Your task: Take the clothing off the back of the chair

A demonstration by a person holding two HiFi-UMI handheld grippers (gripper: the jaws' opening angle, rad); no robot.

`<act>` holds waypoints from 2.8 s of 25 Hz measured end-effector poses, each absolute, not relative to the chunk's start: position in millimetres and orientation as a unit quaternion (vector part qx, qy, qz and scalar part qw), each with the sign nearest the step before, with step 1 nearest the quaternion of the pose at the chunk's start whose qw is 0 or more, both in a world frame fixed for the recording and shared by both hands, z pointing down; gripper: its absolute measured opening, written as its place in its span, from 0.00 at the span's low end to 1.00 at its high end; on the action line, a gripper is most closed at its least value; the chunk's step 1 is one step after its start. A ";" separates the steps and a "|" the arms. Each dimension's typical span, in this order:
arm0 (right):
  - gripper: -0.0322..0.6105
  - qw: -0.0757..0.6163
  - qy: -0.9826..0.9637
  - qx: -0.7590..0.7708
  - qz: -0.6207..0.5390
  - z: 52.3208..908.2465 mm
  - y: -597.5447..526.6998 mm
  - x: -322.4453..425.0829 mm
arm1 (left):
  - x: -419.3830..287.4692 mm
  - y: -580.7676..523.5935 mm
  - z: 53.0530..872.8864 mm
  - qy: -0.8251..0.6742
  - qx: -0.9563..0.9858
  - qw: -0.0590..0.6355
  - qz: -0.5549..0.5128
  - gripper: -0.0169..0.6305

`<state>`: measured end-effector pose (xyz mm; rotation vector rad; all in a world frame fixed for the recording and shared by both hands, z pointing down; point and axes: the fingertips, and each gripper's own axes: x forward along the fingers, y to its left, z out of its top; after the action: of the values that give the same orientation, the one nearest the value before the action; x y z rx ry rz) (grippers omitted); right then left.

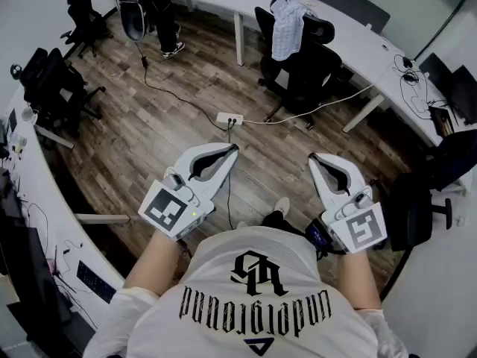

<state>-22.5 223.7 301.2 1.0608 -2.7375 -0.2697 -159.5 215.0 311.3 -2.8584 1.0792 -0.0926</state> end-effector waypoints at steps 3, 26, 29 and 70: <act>0.06 0.097 -0.925 0.357 -0.091 302.4 218.8 -21.3 | -158.1 210.5 312.1 0.355 -0.933 0.035 -0.036 0.10; 0.06 0.090 -0.914 0.392 -0.056 335.1 98.0 103.5 | -54.8 83.5 345.5 0.362 -0.930 0.016 -0.068 0.10; 0.06 0.090 -0.916 0.387 -0.055 333.1 77.9 124.8 | -36.9 63.5 348.8 0.367 -0.928 0.005 -0.068 0.10; 0.06 0.117 -0.906 0.395 -0.097 303.2 -191.2 64.9 | -89.5 -211.9 334.2 0.339 -0.940 0.013 -0.036 0.11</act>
<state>64.9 -191.2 303.2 1.1559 -2.6528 -0.2852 -89.5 -211.9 334.2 -2.9279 1.0570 -0.1128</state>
